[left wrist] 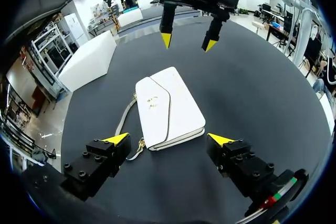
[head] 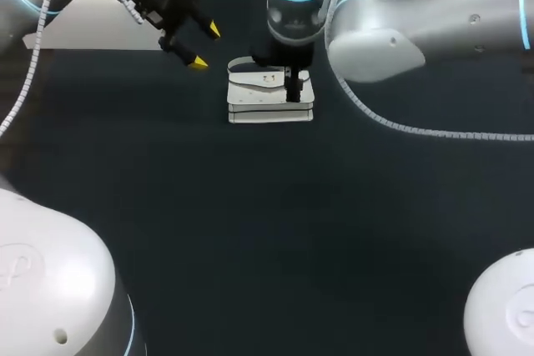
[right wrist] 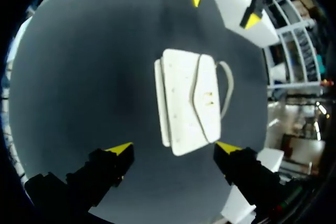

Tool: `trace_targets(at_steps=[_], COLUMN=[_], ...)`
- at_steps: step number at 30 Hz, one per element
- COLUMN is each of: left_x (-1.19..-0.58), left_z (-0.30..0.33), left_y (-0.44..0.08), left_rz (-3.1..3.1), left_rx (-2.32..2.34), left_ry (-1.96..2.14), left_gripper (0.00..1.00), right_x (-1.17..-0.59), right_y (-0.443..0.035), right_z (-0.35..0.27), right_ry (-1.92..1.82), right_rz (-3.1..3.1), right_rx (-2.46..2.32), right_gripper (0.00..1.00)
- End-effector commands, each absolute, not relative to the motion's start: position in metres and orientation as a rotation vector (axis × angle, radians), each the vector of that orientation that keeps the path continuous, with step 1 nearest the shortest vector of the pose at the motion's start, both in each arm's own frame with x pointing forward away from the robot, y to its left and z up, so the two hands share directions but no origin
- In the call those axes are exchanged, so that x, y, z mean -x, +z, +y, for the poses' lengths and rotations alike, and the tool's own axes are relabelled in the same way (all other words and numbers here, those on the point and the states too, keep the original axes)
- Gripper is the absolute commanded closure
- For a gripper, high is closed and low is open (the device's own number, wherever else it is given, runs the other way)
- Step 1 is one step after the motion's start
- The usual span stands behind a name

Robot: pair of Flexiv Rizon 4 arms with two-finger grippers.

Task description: Pick up the bag, open it, inspect its contents, close it, and place it on the opposite side

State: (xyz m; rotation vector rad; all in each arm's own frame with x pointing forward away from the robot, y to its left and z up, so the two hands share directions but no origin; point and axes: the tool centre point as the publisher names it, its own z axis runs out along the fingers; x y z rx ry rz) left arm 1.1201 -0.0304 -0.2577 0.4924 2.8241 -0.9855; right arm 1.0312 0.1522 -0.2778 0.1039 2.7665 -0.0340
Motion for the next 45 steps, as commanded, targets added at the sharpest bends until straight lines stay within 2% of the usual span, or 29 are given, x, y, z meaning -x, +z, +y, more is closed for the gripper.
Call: trace_targets(at_steps=[1, 9, 26, 27, 30, 38, 40, 41, 45], left_x=[-1.109, -1.11, -1.114, -1.114, -1.115, -1.118, -1.118, -1.119, -1.12], left_z=[-0.034, -0.047, -0.072, -0.073, -0.078, -0.087, -0.087, -0.087, -0.086], left_y=[-0.257, -0.261, -0.281, -0.281, -0.283, -0.287, -0.287, -0.288, -0.29], left_rz=[2.797, 2.757, 2.508, 2.503, 2.498, 2.506, 2.51, 2.513, 2.525], left_rx=[-0.469, -0.548, -0.672, -0.676, -0.683, -0.694, -0.693, -0.693, -0.69], left_ry=[-0.967, -0.878, -0.97, -0.988, -0.993, -1.012, -1.019, -1.018, -1.02], left_gripper=[0.0, 0.0, 0.0, 0.0, 0.0, 0.0, 0.0, 0.0, 0.0], right_x=[-1.027, -1.027, -1.033, -1.034, -1.039, -1.054, -1.057, -1.059, -1.064], right_y=[-0.283, -0.284, -0.337, -0.339, -0.34, -0.345, -0.348, -0.35, -0.355], right_z=[0.153, 0.155, 0.146, 0.146, 0.144, 0.146, 0.147, 0.147, 0.147], right_ry=[-0.066, -0.055, 0.092, 0.105, 0.113, 0.118, 0.114, 0.114, 0.112], right_rz=[2.626, 2.605, 2.413, 2.403, 2.389, 2.369, 2.371, 2.371, 2.374], right_rx=[-0.025, -0.012, -0.023, -0.021, -0.019, -0.008, -0.002, 0.004, 0.006], right_gripper=[0.0, 0.0, 0.0, 0.06, 0.12, 0.51, 0.5, 0.46, 0.52])
